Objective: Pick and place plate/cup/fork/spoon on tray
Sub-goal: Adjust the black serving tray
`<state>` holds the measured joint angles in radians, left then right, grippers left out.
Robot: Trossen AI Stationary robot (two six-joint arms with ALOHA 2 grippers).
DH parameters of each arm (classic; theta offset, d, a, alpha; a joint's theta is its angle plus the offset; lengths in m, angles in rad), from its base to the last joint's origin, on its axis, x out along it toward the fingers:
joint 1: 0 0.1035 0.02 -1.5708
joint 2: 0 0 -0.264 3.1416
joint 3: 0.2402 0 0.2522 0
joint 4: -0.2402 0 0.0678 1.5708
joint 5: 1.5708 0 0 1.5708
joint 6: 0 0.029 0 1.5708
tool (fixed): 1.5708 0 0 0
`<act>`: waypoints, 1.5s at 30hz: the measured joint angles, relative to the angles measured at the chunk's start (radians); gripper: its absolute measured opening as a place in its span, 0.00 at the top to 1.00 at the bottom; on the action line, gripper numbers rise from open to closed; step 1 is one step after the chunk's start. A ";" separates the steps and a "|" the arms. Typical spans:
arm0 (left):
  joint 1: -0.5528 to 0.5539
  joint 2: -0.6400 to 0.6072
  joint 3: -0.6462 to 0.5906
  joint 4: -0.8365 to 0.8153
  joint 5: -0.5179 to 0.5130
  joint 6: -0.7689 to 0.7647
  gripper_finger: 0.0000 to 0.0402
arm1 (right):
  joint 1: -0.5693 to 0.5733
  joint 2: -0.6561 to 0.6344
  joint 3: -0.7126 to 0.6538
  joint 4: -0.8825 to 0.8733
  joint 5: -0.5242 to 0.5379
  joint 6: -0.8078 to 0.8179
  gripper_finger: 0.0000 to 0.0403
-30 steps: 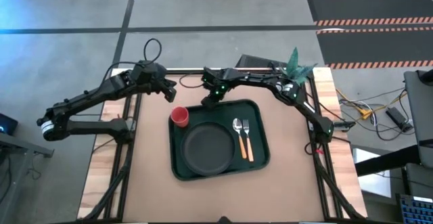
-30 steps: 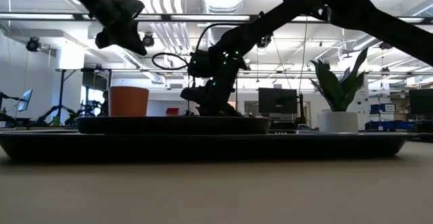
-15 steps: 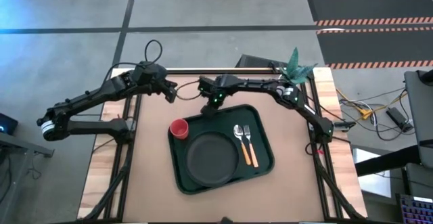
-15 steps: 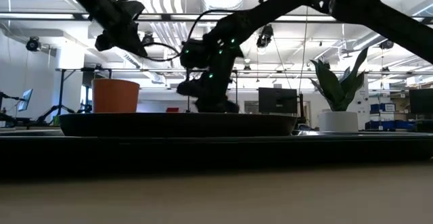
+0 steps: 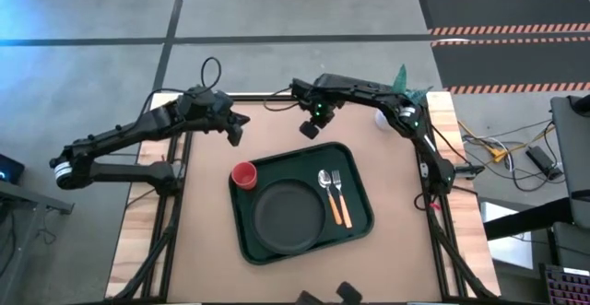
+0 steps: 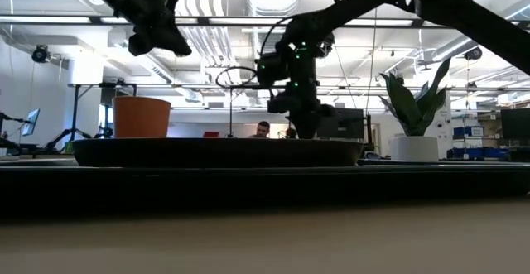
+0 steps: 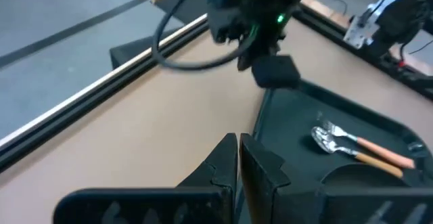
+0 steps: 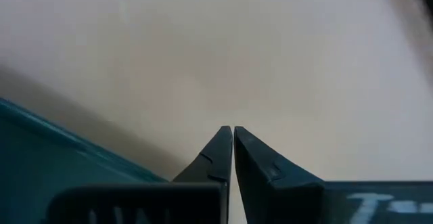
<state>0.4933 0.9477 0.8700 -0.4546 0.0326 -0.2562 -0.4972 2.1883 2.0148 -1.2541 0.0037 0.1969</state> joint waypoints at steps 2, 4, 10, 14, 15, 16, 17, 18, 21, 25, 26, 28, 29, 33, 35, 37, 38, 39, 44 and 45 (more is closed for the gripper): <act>-0.007 -0.002 0.000 0.008 0.000 0.000 1.00 | 0.000 0.000 -0.021 -0.007 -0.004 -0.011 0.98; -0.009 -0.004 0.000 0.004 0.000 0.000 1.00 | 0.001 0.000 -0.046 -0.008 -0.004 -0.015 0.98; -0.009 -0.009 0.000 0.002 0.000 0.000 1.00 | 0.000 0.000 -0.140 -0.013 -0.006 -0.016 0.98; -0.009 -0.012 0.000 0.002 0.000 0.000 1.00 | 0.000 -0.002 -0.208 -0.031 -0.006 -0.015 0.98; -0.009 -0.012 0.000 0.002 0.000 0.000 1.00 | 0.001 -0.007 -0.221 -0.028 -0.005 -0.015 0.98; -0.009 -0.013 0.000 0.002 0.000 0.000 1.00 | 0.002 -0.009 -0.235 -0.052 -0.007 -0.015 0.98; -0.009 -0.013 0.000 0.002 0.000 0.000 1.00 | 0.003 -0.010 -0.251 -0.067 -0.003 -0.015 0.98; -0.009 -0.013 0.000 0.002 -0.001 0.001 1.00 | 0.006 -0.011 -0.259 -0.063 -0.003 -0.013 0.98; -0.009 -0.014 -0.002 0.002 -0.001 0.001 1.00 | 0.017 -0.023 -0.285 -0.065 0.004 0.008 0.98; -0.010 -0.014 -0.010 0.001 -0.001 0.001 1.00 | 0.040 -0.050 -0.317 -0.072 0.003 0.040 0.98; -0.010 -0.014 -0.010 0.001 -0.001 0.001 1.00 | 0.046 -0.060 -0.326 -0.076 -0.003 0.049 0.98; -0.010 -0.014 -0.010 0.001 -0.001 0.001 1.00 | 0.061 -0.087 -0.342 -0.072 -0.005 0.077 0.98; -0.010 -0.014 -0.010 0.001 -0.001 0.001 1.00 | 0.068 -0.103 -0.350 -0.072 -0.008 0.092 0.98; -0.010 -0.014 -0.010 0.001 -0.001 0.001 1.00 | 0.097 -0.171 -0.397 -0.068 -0.011 0.150 0.98; -0.010 -0.014 -0.010 0.001 -0.001 0.001 1.00 | 0.115 -0.211 -0.426 -0.068 -0.010 0.180 0.98; -0.010 -0.014 -0.010 0.002 -0.002 0.002 1.00 | 0.132 -0.255 -0.451 -0.053 0.007 0.203 0.98; -0.010 -0.014 -0.010 0.002 -0.002 0.002 1.00 | 0.136 -0.277 -0.462 -0.035 0.017 0.204 0.98; -0.010 -0.014 -0.010 0.003 -0.002 0.002 1.00 | 0.137 -0.297 -0.473 -0.007 0.020 0.205 0.98; -0.010 -0.014 -0.010 0.004 -0.004 0.002 1.00 | 0.137 -0.366 -0.489 0.186 0.017 0.218 0.98; -0.010 -0.014 -0.010 0.004 -0.004 0.002 1.00 | 0.137 -0.372 -0.489 0.223 0.018 0.208 0.98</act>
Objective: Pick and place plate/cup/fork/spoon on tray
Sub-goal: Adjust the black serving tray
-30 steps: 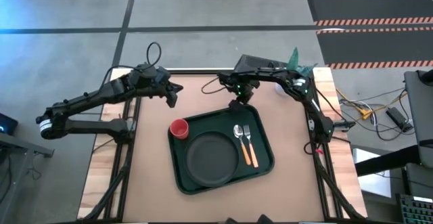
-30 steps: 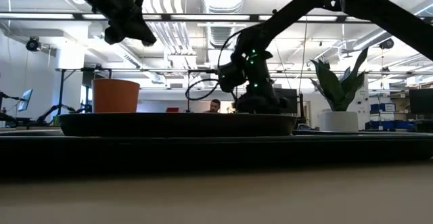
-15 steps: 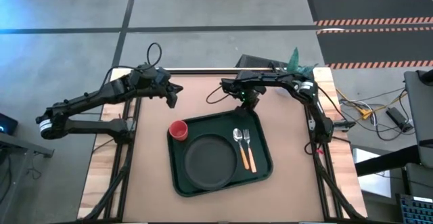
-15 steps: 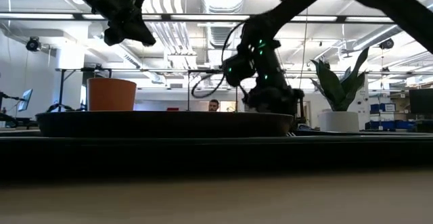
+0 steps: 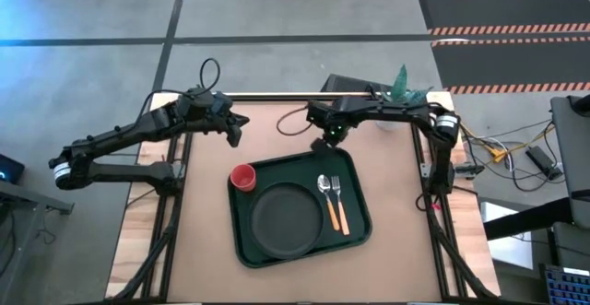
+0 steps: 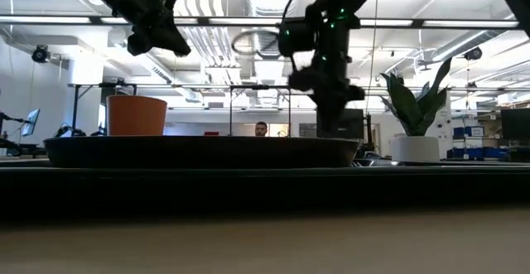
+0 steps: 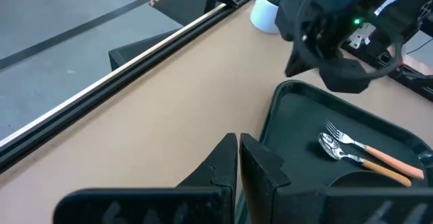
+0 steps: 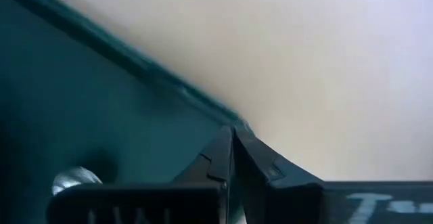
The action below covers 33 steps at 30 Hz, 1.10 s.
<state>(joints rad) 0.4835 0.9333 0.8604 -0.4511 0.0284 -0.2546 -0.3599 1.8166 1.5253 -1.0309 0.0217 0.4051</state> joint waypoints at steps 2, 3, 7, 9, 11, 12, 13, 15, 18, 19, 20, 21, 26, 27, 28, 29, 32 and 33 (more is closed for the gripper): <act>0.000 0.000 0.000 0.001 0.000 0.000 1.00 | -0.010 -0.002 0.003 0.060 -0.002 -0.011 0.98; 0.000 0.000 0.000 0.001 0.000 0.000 1.00 | -0.018 0.000 0.003 0.079 -0.005 -0.013 0.98; 0.000 0.000 0.000 0.001 0.000 0.000 1.00 | -0.062 0.020 0.003 0.157 -0.106 -0.046 0.98; 0.000 0.000 0.000 0.000 0.000 0.000 1.00 | -0.073 0.039 0.003 0.185 -0.146 -0.062 0.98; 0.000 0.000 -0.001 0.000 0.000 0.000 1.00 | -0.083 0.054 0.003 0.191 -0.153 -0.070 0.98; 0.000 0.000 -0.001 -0.001 0.000 0.000 1.00 | -0.089 0.061 0.003 0.189 -0.154 -0.076 0.98; 0.000 0.000 -0.001 -0.001 0.001 0.000 1.00 | -0.094 0.067 0.003 0.195 -0.153 -0.077 0.98; 0.000 0.000 -0.001 -0.001 0.001 -0.001 1.00 | -0.105 0.077 0.003 0.196 -0.152 -0.085 0.98; 0.000 0.001 -0.001 -0.001 0.001 -0.001 1.00 | -0.110 0.099 0.003 0.199 -0.151 -0.092 0.98; 0.000 0.001 -0.001 -0.001 0.001 -0.001 1.00 | -0.110 0.108 0.003 0.198 -0.153 -0.093 0.98; 0.000 0.001 -0.002 -0.001 0.001 -0.001 1.00 | -0.110 0.117 0.003 0.199 -0.153 -0.094 0.98; 0.000 0.001 -0.002 -0.001 0.001 -0.001 1.00 | -0.109 0.125 0.003 0.198 -0.156 -0.094 0.98; 0.000 0.002 -0.002 -0.002 0.004 -0.002 1.00 | -0.107 0.167 0.003 0.192 -0.162 -0.095 0.98; 0.000 0.002 -0.002 -0.002 0.004 -0.002 1.00 | -0.105 0.173 0.003 0.192 -0.164 -0.095 0.98; 0.000 0.002 -0.002 -0.002 0.004 -0.002 1.00 | -0.103 0.178 0.003 0.191 -0.171 -0.095 0.98; 0.000 0.002 -0.002 -0.002 0.004 -0.002 1.00 | -0.102 0.181 0.003 0.189 -0.182 -0.095 0.98; 0.000 0.002 -0.002 -0.002 0.004 -0.002 1.00 | -0.092 0.184 0.003 0.168 -0.189 -0.092 0.98; 0.000 0.002 -0.002 -0.002 0.004 -0.002 1.00 | -0.088 0.184 0.003 0.154 -0.188 -0.092 0.98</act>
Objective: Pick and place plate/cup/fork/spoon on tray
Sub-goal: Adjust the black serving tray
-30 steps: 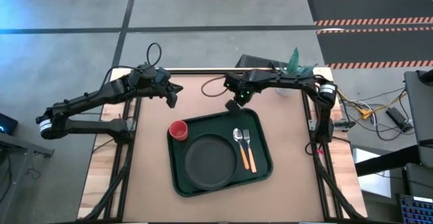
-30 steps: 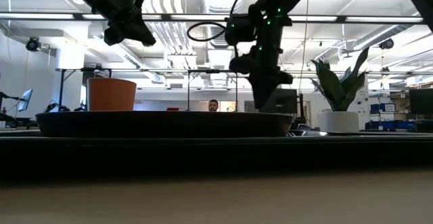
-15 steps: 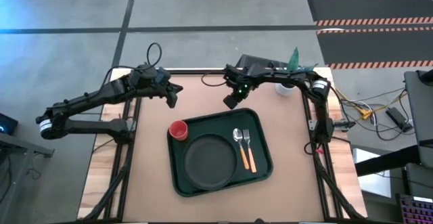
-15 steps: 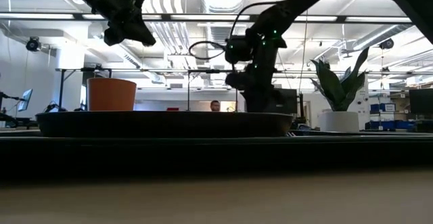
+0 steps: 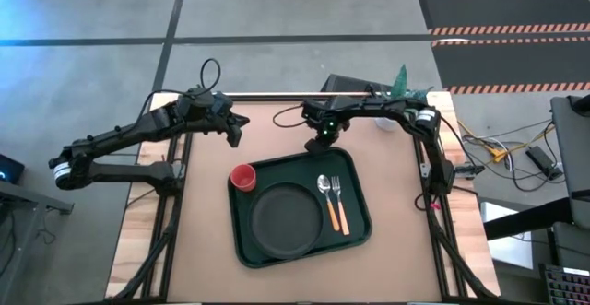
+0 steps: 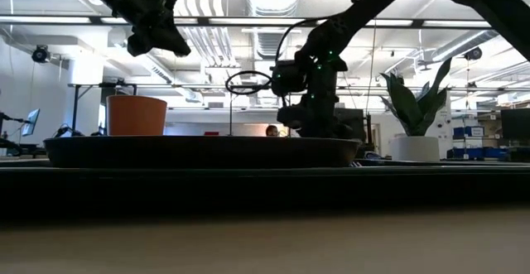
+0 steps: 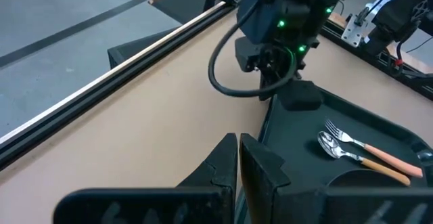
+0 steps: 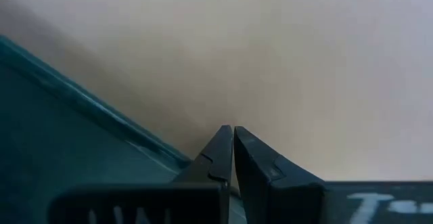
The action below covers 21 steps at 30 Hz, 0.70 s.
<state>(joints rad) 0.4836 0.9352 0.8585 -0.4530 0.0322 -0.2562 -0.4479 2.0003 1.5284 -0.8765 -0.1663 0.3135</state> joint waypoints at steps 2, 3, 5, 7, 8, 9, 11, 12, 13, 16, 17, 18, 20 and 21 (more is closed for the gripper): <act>0.000 0.000 0.000 0.000 0.000 0.000 1.00 | 0.009 0.000 0.000 -0.022 0.003 0.001 0.98; 0.000 0.000 0.000 0.000 0.000 0.000 1.00 | 0.015 0.000 0.000 -0.037 0.005 0.000 0.98; 0.000 0.000 0.000 -0.001 0.000 0.000 1.00 | 0.030 0.000 0.000 -0.074 0.007 0.001 0.98; 0.000 0.000 0.000 -0.002 0.000 0.000 1.00 | 0.047 0.000 -0.001 -0.100 0.005 0.011 0.98; 0.000 0.000 0.000 -0.002 0.000 0.000 1.00 | 0.056 0.000 -0.001 -0.105 0.004 0.018 0.98; 0.000 0.000 0.000 -0.002 0.000 0.000 1.00 | 0.064 0.000 -0.001 -0.112 0.004 0.024 0.98; 0.000 0.000 0.000 -0.002 0.000 0.000 1.00 | 0.081 0.000 -0.001 -0.126 0.005 0.028 0.98; 0.000 0.000 0.000 -0.003 0.000 0.000 1.00 | 0.092 0.000 -0.001 -0.126 0.005 0.035 0.98; 0.000 0.000 0.000 -0.003 0.000 0.000 1.00 | 0.101 0.000 -0.001 -0.124 0.005 0.039 0.98; 0.000 0.000 0.000 -0.005 0.000 0.000 1.00 | 0.129 0.000 -0.001 -0.125 0.006 0.062 0.98; 0.000 0.000 0.000 -0.006 0.000 0.000 1.00 | 0.135 0.000 -0.001 -0.126 0.006 0.070 0.98; 0.000 0.000 0.000 -0.007 0.000 0.000 1.00 | 0.142 0.000 -0.001 -0.130 0.007 0.077 0.98; 0.000 0.000 0.000 -0.006 0.000 0.000 1.00 | 0.154 -0.001 -0.001 -0.141 0.013 0.080 0.98; 0.000 0.000 0.000 -0.006 0.000 0.001 1.00 | 0.159 -0.001 -0.001 -0.146 0.024 0.080 0.98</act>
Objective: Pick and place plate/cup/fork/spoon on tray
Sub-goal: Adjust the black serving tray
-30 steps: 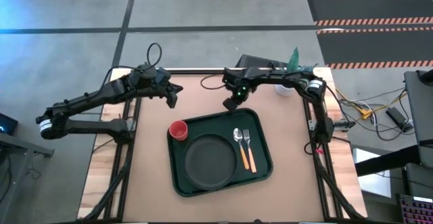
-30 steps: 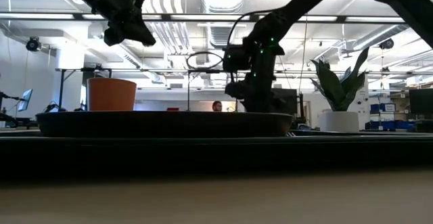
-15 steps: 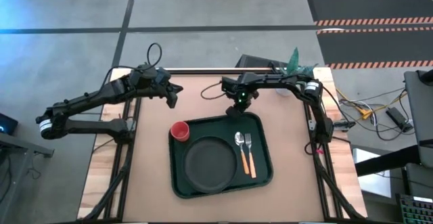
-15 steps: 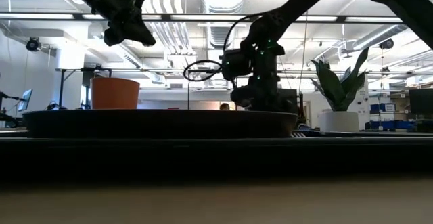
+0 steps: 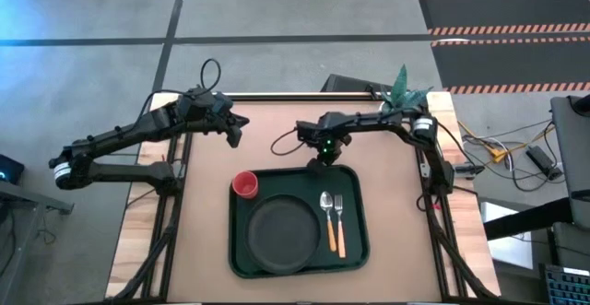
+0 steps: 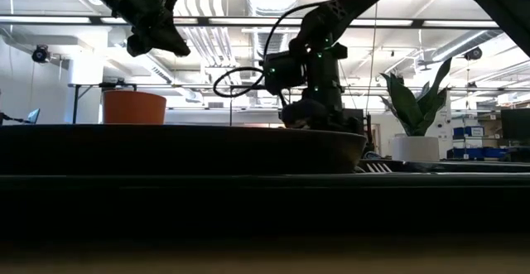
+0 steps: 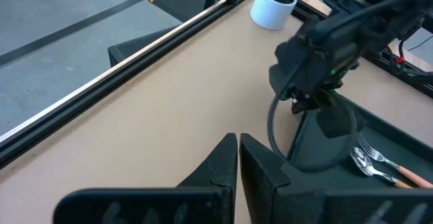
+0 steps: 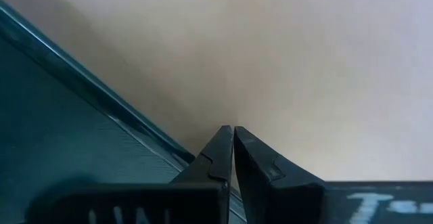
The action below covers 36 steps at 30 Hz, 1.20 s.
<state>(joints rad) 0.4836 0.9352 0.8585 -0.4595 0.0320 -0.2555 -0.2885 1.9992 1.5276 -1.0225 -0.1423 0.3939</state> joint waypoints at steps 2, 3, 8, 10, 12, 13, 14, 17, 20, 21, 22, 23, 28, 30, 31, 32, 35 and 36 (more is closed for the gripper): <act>0.000 0.000 0.000 0.000 0.000 0.000 1.00 | 0.010 -0.008 0.000 -0.003 0.055 0.000 0.98; 0.000 0.000 0.000 0.000 0.000 0.000 1.00 | 0.014 -0.015 0.000 -0.004 0.088 0.001 0.98; 0.000 0.000 0.000 -0.003 0.009 0.000 1.00 | 0.014 -0.074 0.013 0.009 0.118 0.014 0.98; 0.000 0.000 0.000 -0.005 0.017 0.000 1.00 | 0.022 -0.101 0.020 0.016 0.116 0.010 0.98; 0.000 0.000 0.000 -0.006 0.019 0.000 1.00 | 0.031 -0.120 0.024 0.035 0.104 0.005 0.98; 0.000 0.000 0.000 -0.005 0.020 0.000 1.00 | 0.034 -0.127 0.025 0.050 0.084 0.002 0.98; 0.000 0.000 0.000 -0.005 0.020 0.000 1.00 | 0.037 -0.130 0.026 0.071 0.060 0.002 0.98; 0.000 0.000 0.000 -0.005 0.020 0.000 1.00 | 0.048 -0.130 0.032 0.161 -0.023 -0.012 0.98; 0.000 0.000 -0.001 -0.005 0.020 0.000 1.00 | 0.066 -0.130 0.030 0.260 -0.062 -0.008 0.98; 0.000 0.000 -0.001 -0.005 0.020 0.000 1.00 | 0.071 -0.130 0.030 0.275 -0.069 -0.005 0.98; 0.000 0.000 -0.002 -0.004 0.020 0.000 1.00 | 0.076 -0.130 0.030 0.281 -0.074 -0.001 0.98; 0.000 0.000 -0.002 -0.004 0.020 0.000 1.00 | 0.080 -0.130 0.032 0.282 -0.073 -0.001 0.98; 0.000 0.000 -0.002 -0.003 0.020 0.000 1.00 | 0.110 -0.130 0.030 0.297 -0.068 -0.001 0.98; 0.000 0.001 -0.002 -0.003 0.020 0.000 1.00 | 0.128 -0.123 0.029 0.297 -0.070 -0.001 0.98; 0.000 0.002 -0.002 -0.003 0.020 0.000 1.00 | 0.136 -0.119 0.029 0.298 -0.072 -0.001 0.98; 0.000 0.003 -0.002 -0.003 0.020 0.000 1.00 | 0.144 -0.113 0.029 0.297 -0.072 -0.001 0.98; 0.000 0.005 -0.002 -0.002 0.020 0.000 1.00 | 0.164 -0.091 0.029 0.299 -0.071 -0.001 0.98; 0.000 0.005 -0.002 -0.002 0.020 0.000 1.00 | 0.169 -0.082 0.029 0.301 -0.071 -0.001 0.98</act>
<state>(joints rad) 0.4835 0.9401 0.8566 -0.4618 0.0521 -0.2550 -0.1191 1.9173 1.5562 -0.7217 -0.2131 0.3931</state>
